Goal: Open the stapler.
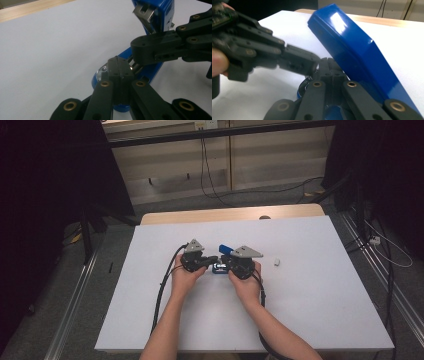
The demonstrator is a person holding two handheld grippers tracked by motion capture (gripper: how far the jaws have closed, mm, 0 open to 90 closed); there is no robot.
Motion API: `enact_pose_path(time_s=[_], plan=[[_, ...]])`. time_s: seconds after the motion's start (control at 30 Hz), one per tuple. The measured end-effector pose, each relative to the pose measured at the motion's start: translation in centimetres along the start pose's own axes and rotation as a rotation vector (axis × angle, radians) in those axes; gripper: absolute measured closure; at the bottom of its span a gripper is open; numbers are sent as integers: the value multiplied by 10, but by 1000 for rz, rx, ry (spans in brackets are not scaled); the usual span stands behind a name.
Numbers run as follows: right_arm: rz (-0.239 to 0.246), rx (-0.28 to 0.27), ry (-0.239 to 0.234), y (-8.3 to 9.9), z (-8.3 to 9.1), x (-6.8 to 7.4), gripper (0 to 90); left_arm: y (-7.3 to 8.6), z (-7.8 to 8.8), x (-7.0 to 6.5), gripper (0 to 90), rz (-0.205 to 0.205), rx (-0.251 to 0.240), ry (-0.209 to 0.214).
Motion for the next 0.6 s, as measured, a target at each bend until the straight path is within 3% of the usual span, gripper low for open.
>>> enact_pose_path(time_s=[0.3,0.43,0.6], plan=[[10,-21,51,-8,10,-6,900,0,0,-1,900,-5,3,-6],[30,-31,115,-12,20,-15,900,3,0,0,900,51,-33,20],[39,-32,131,-11,32,-24,900,2,1,0,900,34,-20,11]])
Point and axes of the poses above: each handheld gripper's, and its own axes: z roughly backward along the jaws, y roughly out of its underside, x roughly to its left, the point moved 8 cm from there along -z, roughly forward along the jaws, and after that the axes turned 2 degrees about -x, right-handed, at the moved point
